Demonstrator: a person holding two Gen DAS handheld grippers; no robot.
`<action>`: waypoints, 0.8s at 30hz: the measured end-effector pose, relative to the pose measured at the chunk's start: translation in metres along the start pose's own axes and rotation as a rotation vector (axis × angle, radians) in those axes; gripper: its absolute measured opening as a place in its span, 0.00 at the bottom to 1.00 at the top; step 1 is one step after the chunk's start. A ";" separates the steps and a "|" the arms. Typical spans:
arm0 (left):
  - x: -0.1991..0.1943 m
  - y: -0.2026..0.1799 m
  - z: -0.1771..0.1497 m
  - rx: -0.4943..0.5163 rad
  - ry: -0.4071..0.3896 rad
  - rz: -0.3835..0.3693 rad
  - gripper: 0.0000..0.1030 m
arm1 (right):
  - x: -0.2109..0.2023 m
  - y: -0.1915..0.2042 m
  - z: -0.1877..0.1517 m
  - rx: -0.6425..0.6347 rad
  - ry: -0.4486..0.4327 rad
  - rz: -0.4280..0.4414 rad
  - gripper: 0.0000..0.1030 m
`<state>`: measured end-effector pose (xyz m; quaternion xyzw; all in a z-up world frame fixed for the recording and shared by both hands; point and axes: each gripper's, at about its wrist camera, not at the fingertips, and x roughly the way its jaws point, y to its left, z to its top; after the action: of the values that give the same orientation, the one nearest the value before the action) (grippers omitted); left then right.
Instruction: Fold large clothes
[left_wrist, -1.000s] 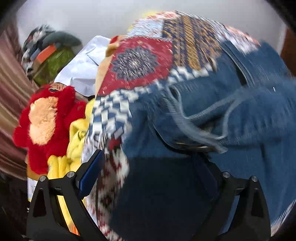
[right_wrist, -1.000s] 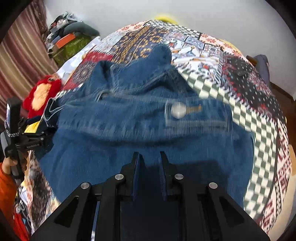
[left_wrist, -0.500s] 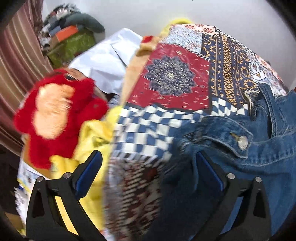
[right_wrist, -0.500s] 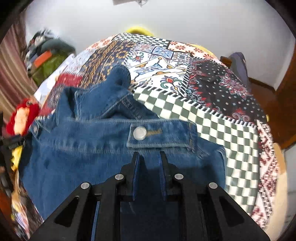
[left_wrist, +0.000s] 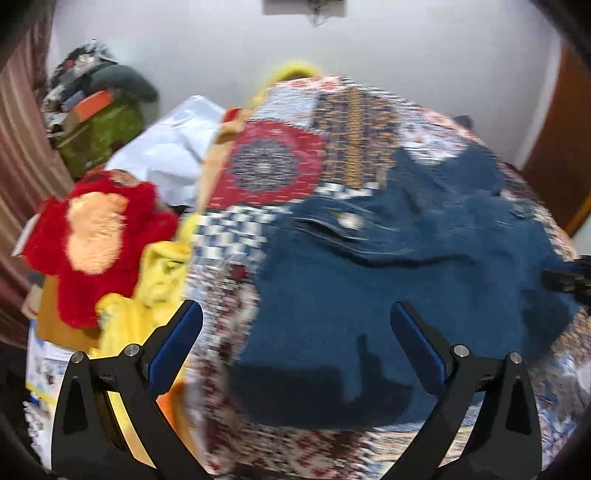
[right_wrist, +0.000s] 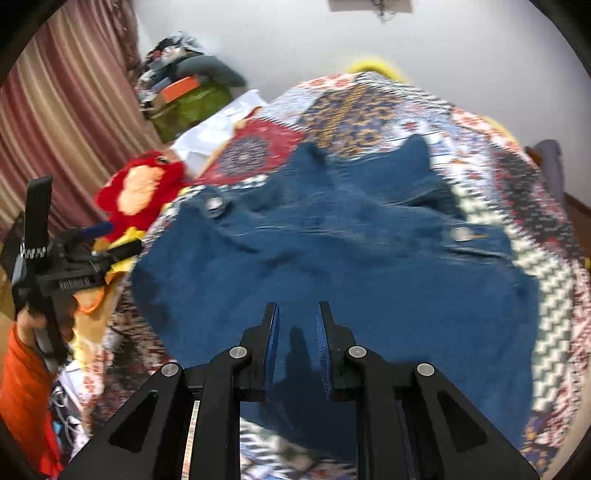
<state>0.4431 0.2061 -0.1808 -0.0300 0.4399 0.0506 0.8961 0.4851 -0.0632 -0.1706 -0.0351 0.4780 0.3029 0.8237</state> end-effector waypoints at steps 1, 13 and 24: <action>0.001 -0.008 -0.002 0.004 0.002 -0.030 1.00 | 0.005 0.005 -0.001 -0.006 0.010 0.011 0.15; 0.056 -0.067 -0.032 0.128 0.100 -0.023 1.00 | 0.036 0.006 -0.029 -0.126 0.103 -0.138 0.15; 0.045 -0.019 -0.059 0.076 0.108 0.098 1.00 | 0.015 -0.035 -0.057 -0.142 0.100 -0.289 0.15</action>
<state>0.4262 0.1847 -0.2526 0.0229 0.4902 0.0761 0.8680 0.4656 -0.1048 -0.2217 -0.1767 0.4859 0.2123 0.8292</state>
